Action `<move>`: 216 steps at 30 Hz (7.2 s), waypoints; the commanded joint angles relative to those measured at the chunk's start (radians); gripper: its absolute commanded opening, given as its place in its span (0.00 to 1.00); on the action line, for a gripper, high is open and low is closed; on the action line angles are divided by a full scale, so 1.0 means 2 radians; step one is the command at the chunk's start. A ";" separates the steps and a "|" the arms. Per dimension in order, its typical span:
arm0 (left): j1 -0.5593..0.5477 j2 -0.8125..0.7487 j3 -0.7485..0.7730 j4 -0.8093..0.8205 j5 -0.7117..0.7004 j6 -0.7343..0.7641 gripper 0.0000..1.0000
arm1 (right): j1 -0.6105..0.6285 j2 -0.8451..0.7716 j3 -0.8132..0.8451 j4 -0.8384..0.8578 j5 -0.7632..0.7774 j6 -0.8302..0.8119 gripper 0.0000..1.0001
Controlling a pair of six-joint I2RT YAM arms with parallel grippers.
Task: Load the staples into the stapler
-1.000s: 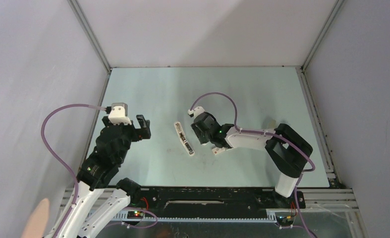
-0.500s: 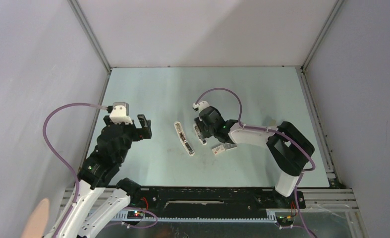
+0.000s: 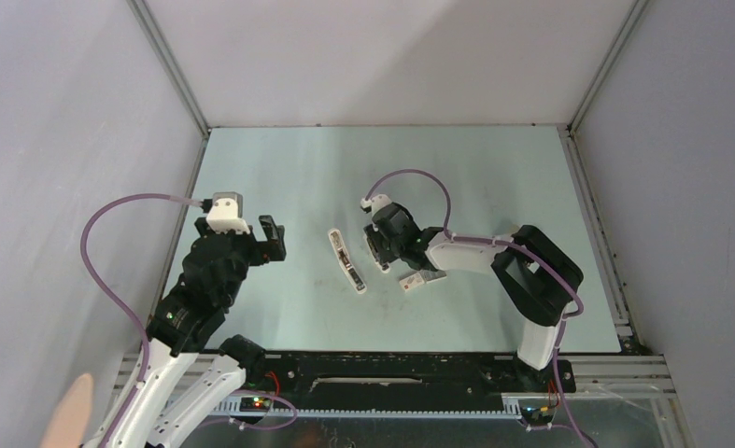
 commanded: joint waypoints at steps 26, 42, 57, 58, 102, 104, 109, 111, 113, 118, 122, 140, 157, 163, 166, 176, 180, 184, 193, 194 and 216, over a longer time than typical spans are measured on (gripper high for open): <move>0.006 0.080 0.059 -0.009 0.077 -0.066 0.98 | 0.011 -0.073 -0.078 0.048 -0.050 -0.009 0.45; 0.006 0.362 0.175 0.054 0.222 -0.167 0.90 | 0.003 -0.041 -0.109 0.097 -0.060 -0.013 0.29; 0.006 0.644 0.327 0.010 0.306 -0.185 0.49 | 0.002 -0.042 -0.119 0.110 -0.053 -0.010 0.20; 0.006 0.649 0.325 0.013 0.309 -0.187 0.49 | 0.002 -0.042 -0.120 0.111 -0.051 -0.010 0.19; -0.063 0.593 0.167 0.115 0.338 -0.256 0.35 | 0.001 -0.060 -0.134 0.116 0.014 0.027 0.11; -0.063 0.582 0.165 0.118 0.328 -0.259 0.36 | 0.001 -0.064 -0.134 0.112 0.015 0.026 0.14; -0.063 0.537 0.173 0.099 0.286 -0.251 0.40 | 0.006 -0.081 -0.134 0.097 0.016 0.025 0.30; -0.062 0.517 0.175 0.094 0.270 -0.248 0.42 | 0.008 -0.090 -0.134 0.087 0.017 0.027 0.36; -0.062 0.497 0.175 0.090 0.254 -0.246 0.45 | 0.012 -0.103 -0.134 0.074 0.020 0.029 0.40; -0.061 0.450 0.173 0.081 0.221 -0.236 0.51 | 0.022 -0.148 -0.134 0.035 0.025 0.036 0.51; -0.053 0.408 0.167 0.061 0.197 -0.227 0.59 | 0.018 -0.183 -0.131 -0.009 0.014 0.045 0.56; -0.014 0.126 0.124 -0.096 0.003 -0.083 1.00 | -0.016 -0.058 0.136 -0.286 -0.043 0.045 0.56; -0.014 0.018 0.039 -0.039 -0.024 -0.029 1.00 | -0.028 0.079 0.261 -0.366 -0.045 0.042 0.41; -0.010 0.025 0.035 -0.035 -0.011 -0.032 1.00 | -0.029 0.090 0.249 -0.361 -0.048 0.048 0.29; -0.006 0.025 0.032 -0.032 -0.005 -0.033 1.00 | -0.027 0.090 0.233 -0.350 -0.044 0.047 0.20; 0.007 0.023 0.025 -0.026 0.008 -0.036 1.00 | -0.009 0.107 0.183 -0.294 -0.003 0.049 0.02; 0.013 0.023 0.022 -0.025 0.009 -0.038 1.00 | 0.001 0.128 0.166 -0.275 0.022 0.051 0.00; 0.015 0.022 0.021 -0.025 0.011 -0.039 1.00 | 0.007 0.134 0.164 -0.278 0.018 0.054 0.00; 0.021 0.013 0.018 -0.024 0.012 -0.039 1.00 | -0.046 0.030 0.189 -0.313 0.004 0.036 0.00; 0.021 0.012 0.018 -0.023 0.012 -0.039 1.00 | -0.056 0.027 0.193 -0.314 0.008 0.031 0.00; 0.044 0.012 0.013 -0.022 0.023 -0.038 1.00 | -0.196 0.173 0.371 -0.322 -0.013 -0.038 0.16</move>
